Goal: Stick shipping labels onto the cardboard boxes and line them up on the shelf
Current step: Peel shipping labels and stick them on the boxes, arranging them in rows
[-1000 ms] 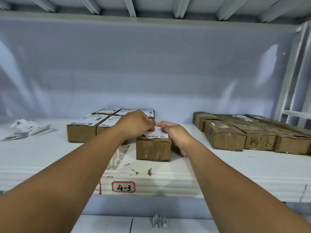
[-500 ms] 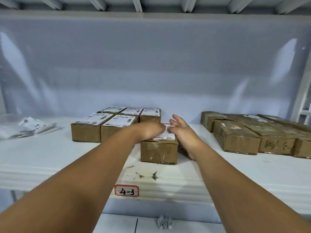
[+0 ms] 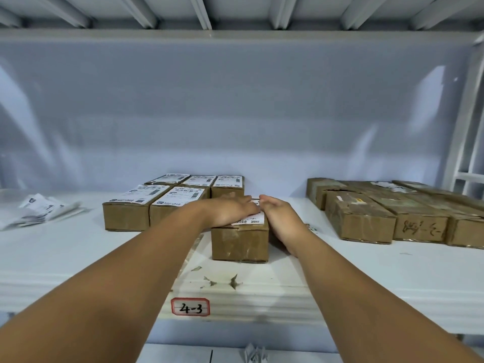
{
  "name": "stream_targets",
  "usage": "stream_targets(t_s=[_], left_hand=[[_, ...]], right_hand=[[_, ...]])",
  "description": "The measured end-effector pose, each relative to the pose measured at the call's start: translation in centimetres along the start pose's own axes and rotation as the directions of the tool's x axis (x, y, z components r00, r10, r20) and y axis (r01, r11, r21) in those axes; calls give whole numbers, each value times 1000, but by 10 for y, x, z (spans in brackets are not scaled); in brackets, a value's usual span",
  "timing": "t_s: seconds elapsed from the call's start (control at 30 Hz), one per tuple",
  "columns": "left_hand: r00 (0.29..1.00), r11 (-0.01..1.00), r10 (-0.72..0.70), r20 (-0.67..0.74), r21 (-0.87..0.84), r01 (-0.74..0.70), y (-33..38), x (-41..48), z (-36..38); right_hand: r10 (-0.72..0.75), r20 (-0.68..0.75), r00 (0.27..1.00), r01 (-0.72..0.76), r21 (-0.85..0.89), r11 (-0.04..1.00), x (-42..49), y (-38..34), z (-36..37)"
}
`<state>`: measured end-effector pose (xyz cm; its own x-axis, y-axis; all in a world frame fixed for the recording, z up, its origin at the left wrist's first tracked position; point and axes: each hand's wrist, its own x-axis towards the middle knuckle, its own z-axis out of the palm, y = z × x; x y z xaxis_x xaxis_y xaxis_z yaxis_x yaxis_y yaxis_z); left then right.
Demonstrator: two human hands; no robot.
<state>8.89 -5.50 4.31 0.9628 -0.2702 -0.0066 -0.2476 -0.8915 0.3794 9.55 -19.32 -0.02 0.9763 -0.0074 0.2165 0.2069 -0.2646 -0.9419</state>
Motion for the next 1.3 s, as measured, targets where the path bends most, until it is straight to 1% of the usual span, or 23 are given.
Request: stream_targets(t_s=[0.07, 0.13, 0.2, 0.23, 0.27, 0.3, 0.33, 0.37, 0.43, 0.47, 0.53, 0.67, 0.7, 0.73, 0.83, 0.93, 0.97, 1.07, 1.1, 1.13, 1.2, 1.23, 1.3], left_hand=[[999, 1000, -2, -32, 29, 3, 1, -3, 1], [982, 993, 54, -180, 117, -33, 4, -6, 3], [929, 988, 95, -357, 150, -44, 7, -10, 4], [918, 991, 93, -387, 121, -49, 7, -13, 4], [919, 995, 90, -384, 63, -72, 6, -18, 5], [924, 994, 104, -367, 5, -110, 4, -23, 8], [920, 987, 147, -364, -12, -162, 2, -30, 12], [904, 976, 208, -374, 15, -219, -1, -38, 18], [848, 939, 344, -403, 174, -298, -7, -54, 33], [840, 920, 371, -396, 281, -274, -9, -60, 39], [840, 875, 379, -389, 446, -189, -12, -61, 41], [807, 792, 397, -437, 608, -61, -11, -46, 35], [818, 777, 377, -434, 628, -25, -12, -42, 35], [815, 767, 368, -447, 642, 6, -13, -39, 36], [754, 750, 386, -531, 657, 79, -17, -27, 40], [822, 835, 298, -485, 550, 22, -18, -26, 39], [814, 844, 295, -501, 536, 24, -20, -24, 39], [796, 790, 307, -521, 606, 92, -21, -25, 41], [764, 776, 332, -553, 620, 112, -20, -25, 42], [765, 780, 326, -556, 615, 114, -19, -26, 41], [808, 786, 269, -524, 604, 130, -22, -25, 44], [813, 790, 246, -527, 595, 147, -24, -25, 45], [820, 764, 229, -524, 619, 182, -22, -27, 44]], right_hand=[[22, 7, 1000, -22, 49, 999, 3, 1, 1], [32, 4, 999, -32, 75, 997, 5, 2, 1], [32, 0, 999, -32, 55, 998, 6, 2, 1], [37, -2, 999, -37, 38, 999, 5, 1, 2], [37, 1, 999, -37, 23, 999, 4, 1, 2], [35, 1, 999, -35, 11, 999, 3, 0, 3], [29, -5, 1000, -29, 15, 999, 4, 2, 3], [28, -15, 999, -28, 27, 999, 5, 2, 3], [31, -68, 997, -28, 50, 998, 7, 2, 2], [24, -97, 995, -19, 50, 999, 7, 2, 1], [-13, -131, 991, 16, 21, 1000, 6, 4, 1], [-103, -110, 989, 93, -90, 992, 1, 2, -1], [-117, -85, 990, 109, -89, 990, 0, 2, -2], [-122, -54, 991, 118, -81, 990, -1, 1, -1], [-118, 24, 993, 119, -59, 991, -4, 0, 1], [-144, 47, 988, 149, -103, 984, -4, 2, 3], [-151, 53, 987, 156, -110, 982, -3, 2, 3], [-156, 65, 986, 164, -132, 978, -3, 3, 4], [-165, 69, 984, 173, -137, 975, -3, 4, 4], [-175, 72, 982, 184, -138, 973, -4, 4, 5], [-193, 73, 979, 202, -154, 967, -3, 5, 6], [-199, 75, 977, 210, -176, 962, -3, 6, 6], [-211, 78, 974, 222, -207, 953, -4, 7, 6]])
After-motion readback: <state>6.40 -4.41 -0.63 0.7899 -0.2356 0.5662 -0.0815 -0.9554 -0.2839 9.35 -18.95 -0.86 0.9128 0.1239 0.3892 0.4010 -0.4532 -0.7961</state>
